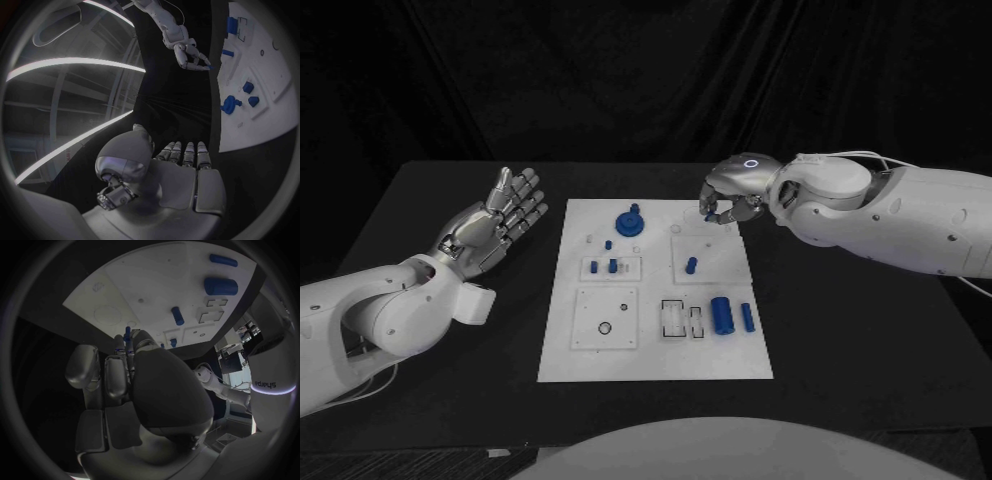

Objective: Assemble the parts on the task board

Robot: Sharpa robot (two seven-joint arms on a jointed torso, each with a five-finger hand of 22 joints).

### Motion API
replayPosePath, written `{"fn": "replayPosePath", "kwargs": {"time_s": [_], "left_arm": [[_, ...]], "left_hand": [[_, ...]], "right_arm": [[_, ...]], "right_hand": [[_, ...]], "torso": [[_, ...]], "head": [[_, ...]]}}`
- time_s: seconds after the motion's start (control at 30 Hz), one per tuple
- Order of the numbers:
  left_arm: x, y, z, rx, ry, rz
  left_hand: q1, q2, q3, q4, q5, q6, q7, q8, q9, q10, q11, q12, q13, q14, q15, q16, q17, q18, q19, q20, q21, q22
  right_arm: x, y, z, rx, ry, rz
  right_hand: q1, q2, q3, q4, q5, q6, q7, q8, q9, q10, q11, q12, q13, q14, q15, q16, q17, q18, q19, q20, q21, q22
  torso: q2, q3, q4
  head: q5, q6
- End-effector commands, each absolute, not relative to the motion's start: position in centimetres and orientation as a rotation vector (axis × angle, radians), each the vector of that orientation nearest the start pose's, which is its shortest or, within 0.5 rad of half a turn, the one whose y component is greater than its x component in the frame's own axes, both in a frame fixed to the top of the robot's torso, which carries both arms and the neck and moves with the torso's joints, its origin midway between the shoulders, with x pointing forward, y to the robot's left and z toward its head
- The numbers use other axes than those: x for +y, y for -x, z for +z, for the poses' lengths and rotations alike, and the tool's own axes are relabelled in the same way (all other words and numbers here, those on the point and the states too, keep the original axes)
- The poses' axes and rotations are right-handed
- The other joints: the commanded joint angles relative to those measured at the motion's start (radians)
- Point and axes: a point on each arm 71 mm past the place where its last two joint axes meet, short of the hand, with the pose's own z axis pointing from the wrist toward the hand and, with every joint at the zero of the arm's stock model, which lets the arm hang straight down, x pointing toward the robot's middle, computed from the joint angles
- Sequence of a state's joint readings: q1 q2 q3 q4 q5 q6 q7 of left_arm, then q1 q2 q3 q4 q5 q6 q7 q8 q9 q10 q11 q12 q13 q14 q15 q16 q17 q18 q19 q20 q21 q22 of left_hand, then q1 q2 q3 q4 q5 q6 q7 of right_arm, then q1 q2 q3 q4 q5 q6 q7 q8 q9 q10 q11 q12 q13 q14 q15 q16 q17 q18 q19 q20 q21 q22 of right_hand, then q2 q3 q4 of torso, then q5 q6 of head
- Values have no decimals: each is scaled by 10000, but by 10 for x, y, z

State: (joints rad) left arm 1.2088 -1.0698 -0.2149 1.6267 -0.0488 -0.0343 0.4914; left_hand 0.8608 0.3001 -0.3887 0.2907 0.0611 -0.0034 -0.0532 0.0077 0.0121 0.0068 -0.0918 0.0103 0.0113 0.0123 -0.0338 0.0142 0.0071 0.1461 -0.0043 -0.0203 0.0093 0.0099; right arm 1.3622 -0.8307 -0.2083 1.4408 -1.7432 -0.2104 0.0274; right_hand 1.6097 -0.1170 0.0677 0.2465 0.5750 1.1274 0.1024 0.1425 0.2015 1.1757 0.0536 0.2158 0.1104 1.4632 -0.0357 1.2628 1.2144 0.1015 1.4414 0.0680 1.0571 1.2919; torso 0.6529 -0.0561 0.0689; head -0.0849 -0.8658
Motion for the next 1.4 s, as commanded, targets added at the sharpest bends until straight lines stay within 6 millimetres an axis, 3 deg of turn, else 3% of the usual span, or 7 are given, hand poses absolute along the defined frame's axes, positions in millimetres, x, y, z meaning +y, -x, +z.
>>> {"fn": "replayPosePath", "kwargs": {"time_s": [0.03,0.17,0.3,0.33,0.6,0.9,1.4], "left_arm": [[273,-431,-219,15917,10614,-16752],[273,-432,-220,15967,10633,-16748],[273,-431,-220,15926,10637,-16710],[273,-431,-220,15906,10636,-16696],[274,-431,-220,15814,10641,-16608],[275,-431,-220,15753,10680,-16467],[274,-430,-221,15815,10701,-16470]], "left_hand": [[208,-83,-95,-46,-146,34,90,-77,-121,-66,172,-70,-101,-123,-446,-142,-71,-383,43,-201,-93,-99],[261,-83,-41,-45,-146,34,130,-77,-121,-66,213,-69,-101,-123,-395,-142,-71,-385,43,-151,-93,-99],[276,-91,-31,-46,-146,37,140,-76,-120,-65,228,-60,-97,-123,-380,-142,-71,-385,43,-137,-93,-99],[282,-93,-29,-48,-146,37,141,-76,-120,-65,230,-57,-96,-123,-377,-142,-71,-385,43,-134,-93,-99],[418,-104,43,-75,-144,70,206,-65,-109,-61,319,-32,-86,-123,-312,-142,-71,-385,43,-69,-93,-99],[524,-107,127,-52,-143,111,342,-52,-96,-57,434,-4,-76,-123,-213,-142,-71,-397,43,14,-93,-99],[783,-91,399,-138,-122,128,408,-48,-92,-52,577,26,-68,-123,-22,-142,-71,-422,43,187,-93,-99]], "right_arm": [[-209,-500,-163,16099,5975,4831],[-204,-495,-151,15941,5916,5021],[-191,-483,-146,15902,6059,5402],[-185,-479,-146,15901,6121,5536],[-146,-446,-150,16014,6657,6403],[-105,-423,-166,16347,7469,6947],[-72,-411,-195,16562,8486,7223]], "right_hand": [[328,128,371,-155,-88,213,18,139,254,491,-134,1,104,299,-9,-103,-60,-121,-49,13,130,1613],[400,141,421,-211,-89,231,11,128,263,532,-148,-24,96,306,-26,-96,-55,-117,-51,-6,125,1611],[640,67,1307,-203,-2474,203,32,-62,216,590,-125,-277,-8,309,-50,-106,-62,-125,-77,-47,141,1610],[580,-133,1697,-134,-2626,234,34,-115,201,628,-100,-338,-26,312,-49,-108,-68,-125,-81,-26,145,1608],[247,-574,2712,-89,-2708,217,72,-295,169,662,-88,-488,-40,287,9,-177,-150,-96,-136,-1,33,1573],[159,-632,2880,-130,-2713,219,80,-324,167,679,-85,-499,-31,304,15,-126,-100,-100,-126,5,72,1581],[77,-669,2988,-182,-2645,209,83,-351,165,685,-84,-504,-19,296,16,-151,-132,-88,-145,9,11,1564]], "torso": [[3,1,3],[2,3,5],[8,1,1],[10,1,4],[-3,-9,4],[12,-6,-3],[-37,-6,4]], "head": [[22,-18],[105,-42],[247,-68],[287,-68],[715,-68],[1659,-68],[1823,-68]]}}
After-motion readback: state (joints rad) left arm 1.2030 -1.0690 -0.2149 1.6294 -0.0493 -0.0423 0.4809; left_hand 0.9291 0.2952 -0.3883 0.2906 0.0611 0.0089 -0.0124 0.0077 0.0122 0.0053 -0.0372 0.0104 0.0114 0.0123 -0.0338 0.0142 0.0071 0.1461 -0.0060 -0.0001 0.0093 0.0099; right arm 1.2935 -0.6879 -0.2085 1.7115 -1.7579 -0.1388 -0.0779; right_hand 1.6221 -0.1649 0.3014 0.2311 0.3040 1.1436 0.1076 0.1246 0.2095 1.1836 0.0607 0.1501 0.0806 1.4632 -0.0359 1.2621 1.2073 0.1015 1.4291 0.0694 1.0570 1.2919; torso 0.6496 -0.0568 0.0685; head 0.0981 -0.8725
